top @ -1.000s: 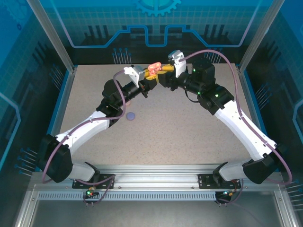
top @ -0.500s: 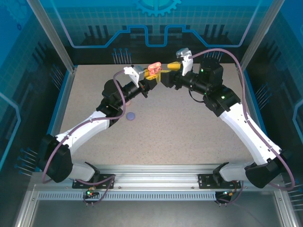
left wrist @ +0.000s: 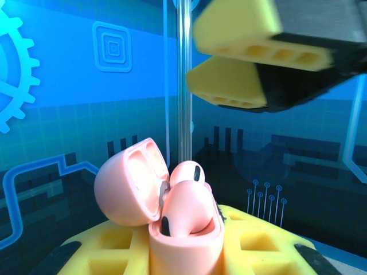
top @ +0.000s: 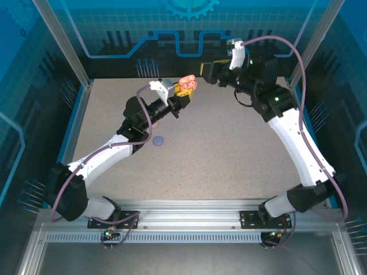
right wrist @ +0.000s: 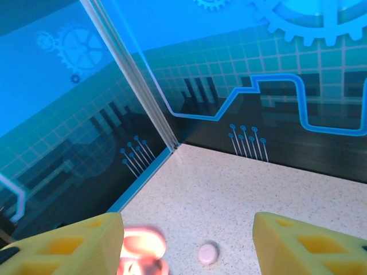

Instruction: Insert wireless bluetooth earbuds into charging case

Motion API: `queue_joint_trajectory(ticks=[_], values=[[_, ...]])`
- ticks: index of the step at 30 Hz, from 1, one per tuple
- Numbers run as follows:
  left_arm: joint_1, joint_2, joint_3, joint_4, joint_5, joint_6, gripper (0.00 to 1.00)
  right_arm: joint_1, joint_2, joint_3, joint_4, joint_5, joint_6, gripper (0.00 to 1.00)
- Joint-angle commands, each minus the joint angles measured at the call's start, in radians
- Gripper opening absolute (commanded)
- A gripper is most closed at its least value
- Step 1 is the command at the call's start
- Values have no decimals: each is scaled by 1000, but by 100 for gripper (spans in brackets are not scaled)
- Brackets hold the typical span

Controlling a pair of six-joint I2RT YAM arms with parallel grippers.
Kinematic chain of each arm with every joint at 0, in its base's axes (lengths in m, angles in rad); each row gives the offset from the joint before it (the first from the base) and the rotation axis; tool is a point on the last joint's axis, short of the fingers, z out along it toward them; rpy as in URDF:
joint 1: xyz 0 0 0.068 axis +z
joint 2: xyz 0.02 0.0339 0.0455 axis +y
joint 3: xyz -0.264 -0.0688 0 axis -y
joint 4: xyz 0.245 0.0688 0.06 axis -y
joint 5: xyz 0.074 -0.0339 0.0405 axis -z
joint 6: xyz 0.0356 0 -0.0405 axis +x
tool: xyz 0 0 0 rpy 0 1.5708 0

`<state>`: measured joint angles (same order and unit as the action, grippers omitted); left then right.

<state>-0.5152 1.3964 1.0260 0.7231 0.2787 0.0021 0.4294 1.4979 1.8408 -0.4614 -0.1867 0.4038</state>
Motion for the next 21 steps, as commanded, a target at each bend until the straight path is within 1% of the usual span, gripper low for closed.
queue_joint_trajectory(ticks=[1, 6, 10, 11, 15, 21], values=[[-5, 19, -4, 44, 38, 8, 0, -18, 92, 146, -234, 6, -5, 61], [-6, 29, -8, 26, 75, 4, 0, -41, 254, 370, -413, -24, -15, 54], [-6, 32, -21, 13, 111, 3, 0, -55, 351, 490, -494, -58, -17, 50], [-6, 32, -24, 10, 115, 2, 0, -58, 368, 518, -511, -66, -19, 48], [-5, 35, -32, 1, 129, -5, 0, -66, 449, 609, -571, -97, -24, 32], [-13, 60, -16, 0, 135, -19, 0, -63, 508, 641, -598, -161, -20, 20]])
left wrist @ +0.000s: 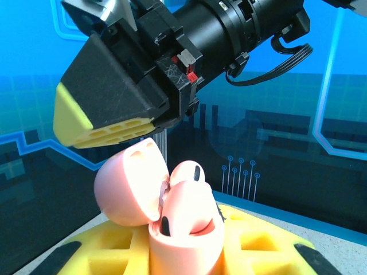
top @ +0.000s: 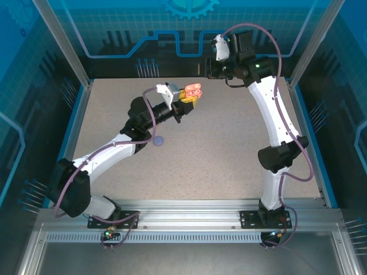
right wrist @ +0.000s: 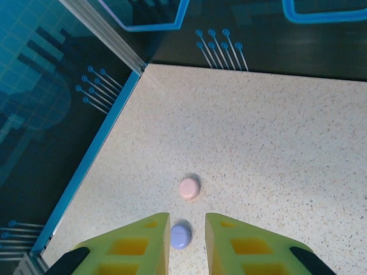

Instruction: Insert wireless bluetooth earbuds into charging case

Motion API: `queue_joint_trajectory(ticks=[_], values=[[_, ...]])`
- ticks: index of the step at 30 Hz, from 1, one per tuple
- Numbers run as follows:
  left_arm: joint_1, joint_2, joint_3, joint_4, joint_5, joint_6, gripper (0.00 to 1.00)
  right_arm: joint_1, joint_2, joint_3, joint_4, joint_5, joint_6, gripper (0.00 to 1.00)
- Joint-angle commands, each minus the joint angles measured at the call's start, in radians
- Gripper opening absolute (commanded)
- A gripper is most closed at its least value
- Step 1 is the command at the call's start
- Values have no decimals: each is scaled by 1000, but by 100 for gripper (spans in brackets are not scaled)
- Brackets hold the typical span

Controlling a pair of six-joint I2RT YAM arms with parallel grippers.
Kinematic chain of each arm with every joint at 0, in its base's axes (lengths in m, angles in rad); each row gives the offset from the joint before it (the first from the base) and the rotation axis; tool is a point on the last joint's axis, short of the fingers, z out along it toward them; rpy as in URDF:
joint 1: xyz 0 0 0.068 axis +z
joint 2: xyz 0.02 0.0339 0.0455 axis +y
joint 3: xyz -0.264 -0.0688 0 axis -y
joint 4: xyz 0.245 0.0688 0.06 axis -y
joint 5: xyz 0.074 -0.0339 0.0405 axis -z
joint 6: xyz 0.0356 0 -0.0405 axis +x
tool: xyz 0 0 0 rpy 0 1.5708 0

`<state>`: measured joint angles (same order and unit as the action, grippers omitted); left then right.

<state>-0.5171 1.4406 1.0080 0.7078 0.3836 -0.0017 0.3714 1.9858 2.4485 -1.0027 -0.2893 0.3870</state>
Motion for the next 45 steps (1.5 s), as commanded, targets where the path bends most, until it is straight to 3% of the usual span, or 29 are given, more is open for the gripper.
queue_joint_trajectory(ticks=[1, 15, 29, 35, 42, 45], values=[[-14, 21, 6, 15, 32, -15, 0, -1, 23, 33, -59, -58, -4, 18], [-30, 81, 68, 3, 10, -10, 0, 44, -13, -67, -104, -65, -72, 13], [-31, 101, 95, 2, -25, 2, 0, 67, -234, -320, -55, -27, -78, 10], [-32, 107, 84, -18, -28, -18, 0, -8, -353, -458, 114, 131, 75, 20], [-38, 134, 42, -76, -71, -96, 0, -111, -465, -638, 212, 195, 168, 30], [-41, 155, 34, -108, -96, -153, 0, -117, -523, -766, 243, 222, 175, 41]])
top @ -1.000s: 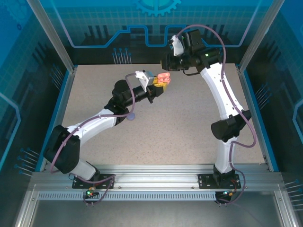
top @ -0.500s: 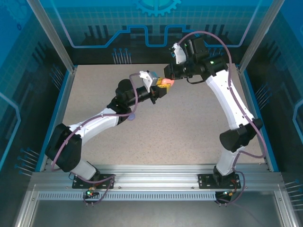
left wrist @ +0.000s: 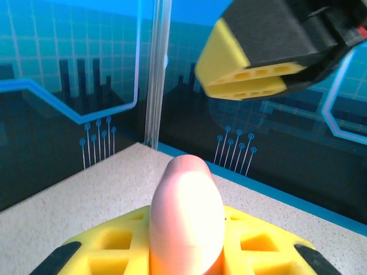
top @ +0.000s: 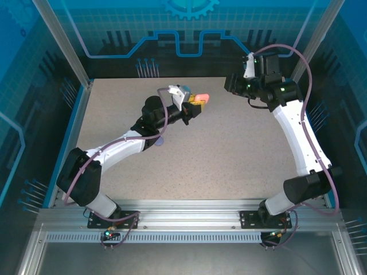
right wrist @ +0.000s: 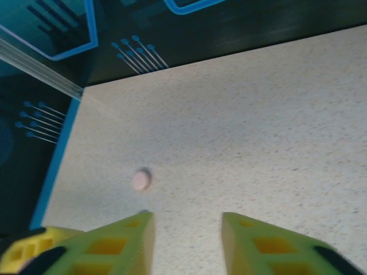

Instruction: Insert wireless bluetooth earbuds into charging case

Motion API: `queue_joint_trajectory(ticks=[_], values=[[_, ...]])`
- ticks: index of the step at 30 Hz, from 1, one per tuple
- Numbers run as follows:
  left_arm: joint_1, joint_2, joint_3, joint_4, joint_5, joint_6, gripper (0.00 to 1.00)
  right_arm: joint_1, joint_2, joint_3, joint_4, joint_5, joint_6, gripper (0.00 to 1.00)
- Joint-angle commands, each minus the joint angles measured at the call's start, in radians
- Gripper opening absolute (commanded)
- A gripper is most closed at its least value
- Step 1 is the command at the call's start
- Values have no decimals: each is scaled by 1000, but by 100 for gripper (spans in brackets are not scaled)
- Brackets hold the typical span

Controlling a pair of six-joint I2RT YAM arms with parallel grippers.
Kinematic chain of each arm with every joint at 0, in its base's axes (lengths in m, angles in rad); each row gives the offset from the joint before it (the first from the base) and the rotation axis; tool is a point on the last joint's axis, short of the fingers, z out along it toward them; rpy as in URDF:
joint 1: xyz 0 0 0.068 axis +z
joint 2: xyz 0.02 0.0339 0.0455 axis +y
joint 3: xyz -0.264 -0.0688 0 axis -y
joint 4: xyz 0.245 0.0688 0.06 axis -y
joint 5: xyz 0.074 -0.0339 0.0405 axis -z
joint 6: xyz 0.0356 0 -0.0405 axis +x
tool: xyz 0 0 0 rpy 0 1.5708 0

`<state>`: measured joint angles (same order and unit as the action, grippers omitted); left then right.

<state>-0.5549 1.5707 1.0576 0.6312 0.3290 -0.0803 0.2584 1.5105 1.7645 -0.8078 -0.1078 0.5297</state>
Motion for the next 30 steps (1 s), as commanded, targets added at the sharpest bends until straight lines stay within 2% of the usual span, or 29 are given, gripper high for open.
queue_joint_trajectory(ticks=[1, 7, 10, 18, 30], values=[[-4, 33, -16, -46, -47, -87, 0, -8, -71, -125, 63, 45, 39, 44], [-26, 80, -12, -119, -97, -182, 0, -19, -210, -387, 129, 71, 62, 70], [-37, 102, 3, -171, -115, -227, 0, -21, -267, -487, 141, 67, 78, 77], [-59, 178, 53, -290, -178, -359, 0, -21, -399, -689, 182, 26, 120, 81], [-65, 339, 221, -453, -259, -526, 0, -22, -474, -747, 160, 51, 42, 85]])
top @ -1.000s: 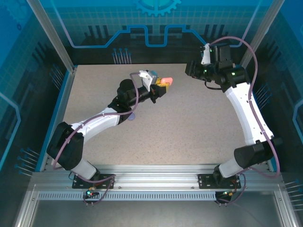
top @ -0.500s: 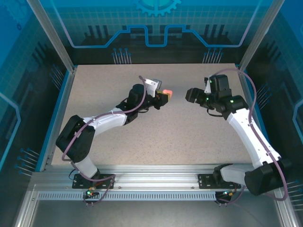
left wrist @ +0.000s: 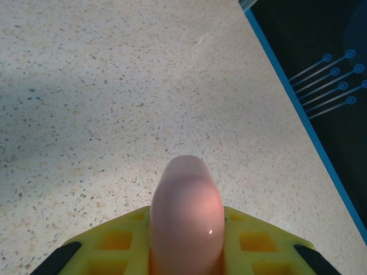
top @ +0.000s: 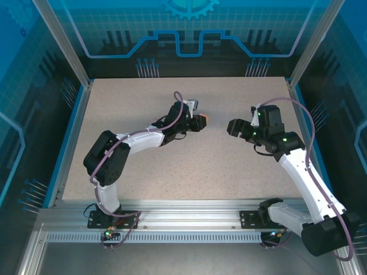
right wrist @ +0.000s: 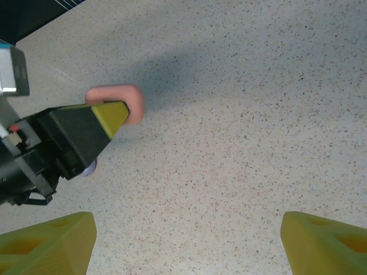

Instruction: Insert wireless bluetooth earbuds into charging case

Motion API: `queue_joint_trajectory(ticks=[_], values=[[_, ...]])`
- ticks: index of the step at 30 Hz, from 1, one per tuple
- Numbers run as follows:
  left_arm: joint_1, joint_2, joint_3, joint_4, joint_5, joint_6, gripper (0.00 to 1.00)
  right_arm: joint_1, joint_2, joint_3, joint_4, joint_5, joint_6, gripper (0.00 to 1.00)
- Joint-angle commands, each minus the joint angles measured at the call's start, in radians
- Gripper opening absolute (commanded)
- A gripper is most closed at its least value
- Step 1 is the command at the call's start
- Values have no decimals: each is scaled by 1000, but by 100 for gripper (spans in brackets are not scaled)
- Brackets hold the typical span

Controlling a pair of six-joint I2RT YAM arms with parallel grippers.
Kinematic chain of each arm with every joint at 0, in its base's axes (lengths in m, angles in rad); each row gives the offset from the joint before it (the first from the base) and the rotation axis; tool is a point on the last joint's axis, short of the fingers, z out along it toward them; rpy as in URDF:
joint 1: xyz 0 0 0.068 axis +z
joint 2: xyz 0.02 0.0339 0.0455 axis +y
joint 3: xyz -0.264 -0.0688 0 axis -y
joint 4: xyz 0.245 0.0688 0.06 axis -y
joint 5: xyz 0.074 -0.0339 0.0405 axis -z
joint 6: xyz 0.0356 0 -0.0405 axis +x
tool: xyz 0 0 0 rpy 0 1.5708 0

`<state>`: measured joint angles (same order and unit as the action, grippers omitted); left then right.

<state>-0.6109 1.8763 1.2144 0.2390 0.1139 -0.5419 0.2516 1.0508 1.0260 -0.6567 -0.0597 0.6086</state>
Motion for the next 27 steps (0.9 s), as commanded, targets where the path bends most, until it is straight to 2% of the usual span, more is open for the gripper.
queue_joint_trajectory(ticks=[1, 14, 22, 24, 27], values=[[-8, 47, 82, -77, -49, -74, 0, -15, -15, -6, 9, 5, -45, 85], [-9, 256, 344, -329, -128, -186, 0, -33, 15, 2, 31, 15, -93, 87], [-9, 326, 443, -493, -158, -222, 12, -38, 19, 10, 39, 1, -90, 86], [-8, 334, 449, -510, -156, -224, 17, -38, 19, 13, 38, -2, -85, 87], [-9, 348, 463, -537, -151, -224, 20, -38, 14, 17, 34, -3, -80, 87]])
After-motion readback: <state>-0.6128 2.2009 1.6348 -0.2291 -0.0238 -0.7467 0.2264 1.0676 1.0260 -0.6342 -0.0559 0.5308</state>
